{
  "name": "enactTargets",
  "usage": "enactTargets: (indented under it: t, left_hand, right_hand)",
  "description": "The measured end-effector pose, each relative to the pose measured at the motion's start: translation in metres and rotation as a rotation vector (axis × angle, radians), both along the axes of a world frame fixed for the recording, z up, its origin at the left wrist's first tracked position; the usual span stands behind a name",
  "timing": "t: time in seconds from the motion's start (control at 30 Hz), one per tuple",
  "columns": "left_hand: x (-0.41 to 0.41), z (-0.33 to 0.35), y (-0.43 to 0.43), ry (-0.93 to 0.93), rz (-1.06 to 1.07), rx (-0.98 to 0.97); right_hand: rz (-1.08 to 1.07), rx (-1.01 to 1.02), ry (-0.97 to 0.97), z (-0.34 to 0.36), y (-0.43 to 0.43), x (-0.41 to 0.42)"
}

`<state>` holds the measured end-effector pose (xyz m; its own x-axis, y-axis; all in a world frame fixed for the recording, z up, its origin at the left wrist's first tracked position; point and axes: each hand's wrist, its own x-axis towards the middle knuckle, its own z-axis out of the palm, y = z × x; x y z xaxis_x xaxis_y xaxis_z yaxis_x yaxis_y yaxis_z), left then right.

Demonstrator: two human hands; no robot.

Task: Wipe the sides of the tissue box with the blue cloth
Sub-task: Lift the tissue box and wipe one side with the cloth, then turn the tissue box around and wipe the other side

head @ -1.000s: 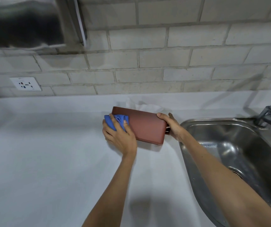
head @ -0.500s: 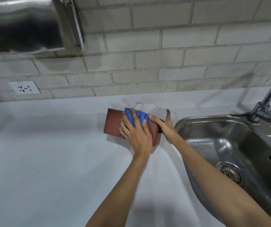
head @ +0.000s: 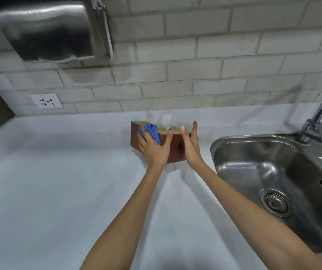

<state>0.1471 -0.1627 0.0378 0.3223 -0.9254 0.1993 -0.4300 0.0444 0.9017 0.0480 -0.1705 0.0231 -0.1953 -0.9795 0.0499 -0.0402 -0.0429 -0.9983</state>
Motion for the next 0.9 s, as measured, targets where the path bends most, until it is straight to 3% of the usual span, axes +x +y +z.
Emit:
enactTargets:
  t: [0.13,0.27,0.77,0.9]
  left_hand:
    - [0.025,-0.008,0.004,0.207,-0.016,0.065]
    - [0.039,-0.023,0.014,0.301,-0.033,0.084]
    - [0.072,-0.044,0.009,0.227,0.135,0.079]
    - [0.071,-0.041,0.002,0.337,0.248,0.114]
  right_hand:
    - [0.019,-0.091,0.079,-0.002,0.021,0.019]
    - [0.023,-0.148,0.149,-0.015,0.043,0.031]
    - [0.109,-0.261,0.16,-0.063,0.105,0.083]
    - [0.19,-0.275,0.191,-0.068,0.111,0.087]
